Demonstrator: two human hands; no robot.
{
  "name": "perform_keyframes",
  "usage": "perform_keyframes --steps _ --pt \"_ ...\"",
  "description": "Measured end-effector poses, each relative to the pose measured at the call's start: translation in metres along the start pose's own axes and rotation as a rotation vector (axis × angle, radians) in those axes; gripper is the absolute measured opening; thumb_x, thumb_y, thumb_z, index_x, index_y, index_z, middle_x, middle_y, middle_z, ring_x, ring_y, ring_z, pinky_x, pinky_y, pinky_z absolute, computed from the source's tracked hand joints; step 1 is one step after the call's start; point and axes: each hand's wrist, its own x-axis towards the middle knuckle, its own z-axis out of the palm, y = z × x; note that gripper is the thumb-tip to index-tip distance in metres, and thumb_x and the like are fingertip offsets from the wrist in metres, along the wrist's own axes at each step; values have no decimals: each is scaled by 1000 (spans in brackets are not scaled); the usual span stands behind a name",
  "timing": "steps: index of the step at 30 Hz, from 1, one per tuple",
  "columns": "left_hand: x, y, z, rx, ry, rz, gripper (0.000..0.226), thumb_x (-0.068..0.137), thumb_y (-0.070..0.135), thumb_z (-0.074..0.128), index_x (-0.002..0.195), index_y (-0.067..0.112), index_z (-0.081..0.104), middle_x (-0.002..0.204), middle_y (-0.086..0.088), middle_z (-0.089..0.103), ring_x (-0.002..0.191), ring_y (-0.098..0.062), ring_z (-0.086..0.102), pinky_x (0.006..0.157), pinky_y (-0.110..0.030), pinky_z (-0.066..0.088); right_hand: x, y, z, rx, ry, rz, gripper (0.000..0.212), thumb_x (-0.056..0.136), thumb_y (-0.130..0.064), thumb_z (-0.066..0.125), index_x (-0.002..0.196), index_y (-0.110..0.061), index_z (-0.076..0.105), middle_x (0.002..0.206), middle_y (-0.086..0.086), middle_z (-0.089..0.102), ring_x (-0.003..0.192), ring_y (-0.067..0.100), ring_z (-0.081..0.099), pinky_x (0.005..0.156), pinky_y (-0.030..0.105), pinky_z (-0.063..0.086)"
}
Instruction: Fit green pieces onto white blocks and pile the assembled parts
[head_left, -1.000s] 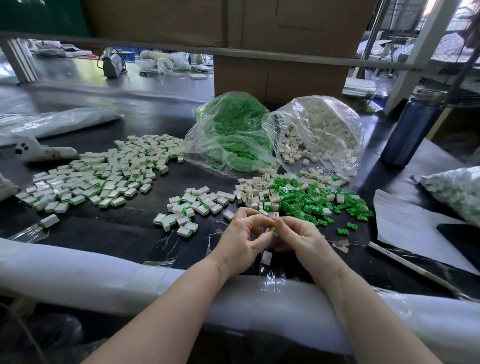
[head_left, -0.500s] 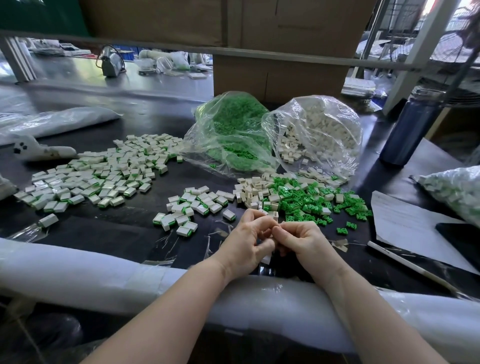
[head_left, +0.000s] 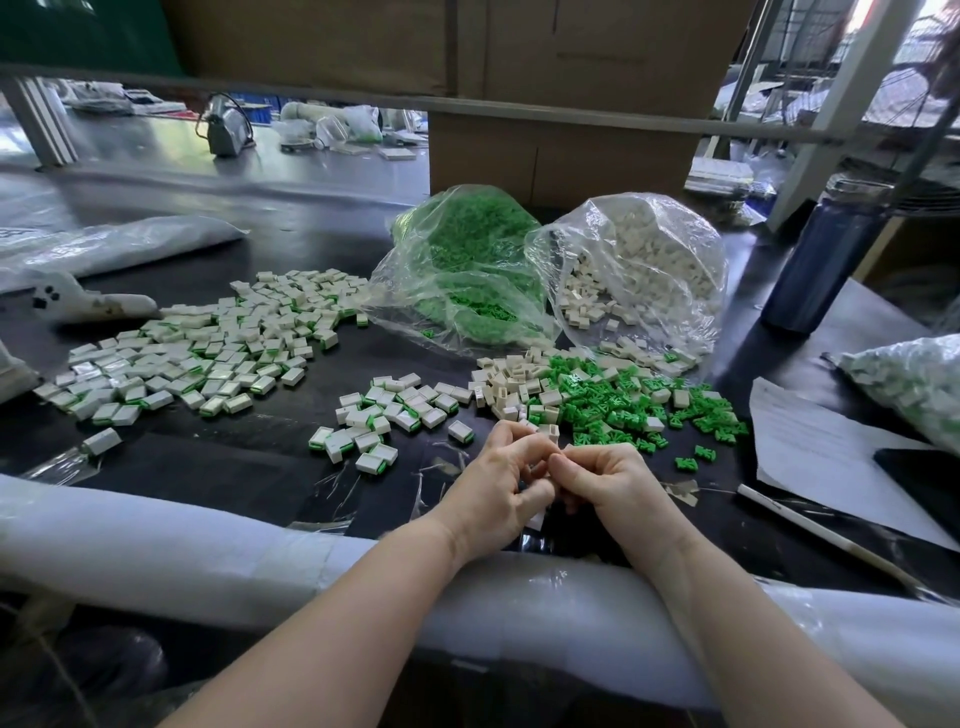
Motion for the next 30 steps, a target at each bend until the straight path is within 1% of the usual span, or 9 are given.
perform_keyframes --steps 3,7,11,15,18,20,23,27,30 --pt "0 1 0 4 -4 0 18 87 4 53 96 19 58 112 -2 38 96 -11 48 83 -6 38 1 0 1 8 6 1 21 89 -6 57 77 9 68 59 12 52 51 12 43 48 18 37" --pt "0 2 0 -5 -26 -21 17 87 5 52 99 16 59 112 -2 38 95 -18 51 86 -20 44 1 0 0 17 13 -4 22 89 -7 57 77 9 68 58 13 53 51 14 44 48 18 38" --pt "-1 4 -3 -70 -3 -11 20 89 3 51 92 21 57 107 2 38 84 -13 49 81 -11 43 2 1 3 61 5 -7 23 88 -14 58 75 0 70 57 4 61 53 9 54 51 16 45" --pt "-1 1 -4 -85 61 -37 8 91 13 56 95 19 59 110 -3 40 84 -11 50 80 -10 43 1 0 3 161 72 -24 20 83 -24 57 81 -9 70 66 3 70 61 10 66 55 18 52" --pt "0 0 -5 -65 85 -53 8 91 13 56 98 13 61 111 -5 41 82 -11 50 78 -10 44 0 2 -2 70 177 -75 5 83 -8 66 81 -11 70 72 6 71 65 17 68 59 26 56" --pt "0 1 -4 -52 83 -55 8 90 14 57 98 12 61 110 -4 42 79 -9 49 73 -7 42 0 3 -3 -35 196 -104 11 80 -2 70 76 -12 69 68 5 69 62 16 65 59 26 56" --pt "0 1 -3 -43 82 -52 5 90 14 59 94 15 60 107 -1 42 76 -7 47 70 -5 40 1 3 -2 -180 189 -115 13 80 -3 69 73 -13 66 65 0 64 59 8 59 58 22 51" --pt "-1 -1 -3 12 105 -48 9 90 17 59 97 13 62 93 7 49 75 -5 49 69 -6 40 3 3 -1 -223 191 -116 16 84 -6 67 73 -18 65 65 -6 63 58 -2 57 57 14 47" --pt "-1 -3 -5 14 206 -101 9 90 16 59 97 13 63 85 3 61 78 -13 59 73 -17 48 3 3 -2 -167 259 -117 15 86 -8 64 74 -18 65 67 -7 64 58 -4 57 57 11 45"
